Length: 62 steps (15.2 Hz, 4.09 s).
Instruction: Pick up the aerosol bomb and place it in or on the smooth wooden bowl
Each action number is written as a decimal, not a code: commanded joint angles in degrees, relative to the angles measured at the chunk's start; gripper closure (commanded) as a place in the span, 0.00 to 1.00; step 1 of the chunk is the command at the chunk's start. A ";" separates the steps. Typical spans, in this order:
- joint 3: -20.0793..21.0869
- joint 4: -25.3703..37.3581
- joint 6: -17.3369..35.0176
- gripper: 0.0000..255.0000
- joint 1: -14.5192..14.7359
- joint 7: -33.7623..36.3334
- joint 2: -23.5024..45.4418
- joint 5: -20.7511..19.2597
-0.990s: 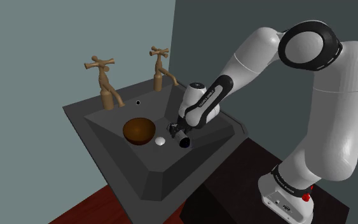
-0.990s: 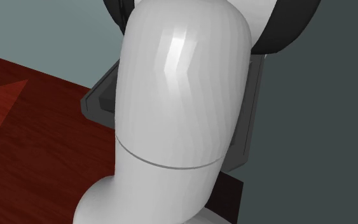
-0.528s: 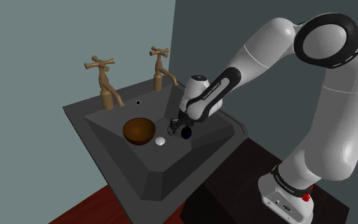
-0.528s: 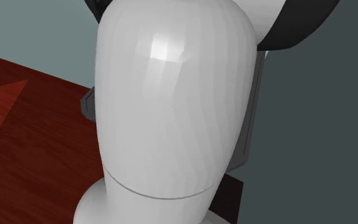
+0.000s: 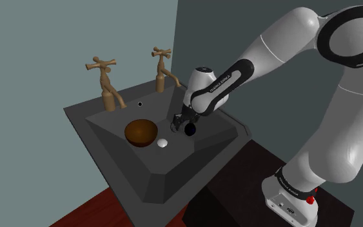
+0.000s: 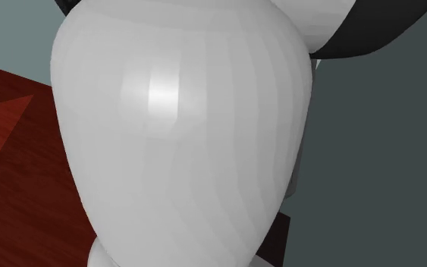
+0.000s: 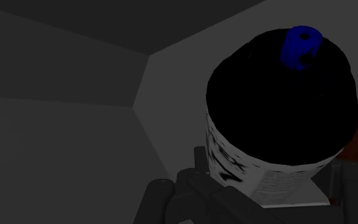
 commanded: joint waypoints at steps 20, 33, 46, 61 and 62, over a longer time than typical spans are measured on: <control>0.97 21.13 -15.05 1.00 5.61 10.60 5.58 -4.72; 0.13 45.01 -21.93 1.00 11.65 16.82 22.38 -8.13; -0.37 45.20 -17.36 1.00 12.04 16.84 27.15 -8.64; 0.18 43.76 -21.43 0.00 11.26 16.49 21.65 -8.03; 0.18 43.76 -21.43 0.00 11.26 16.49 21.65 -8.02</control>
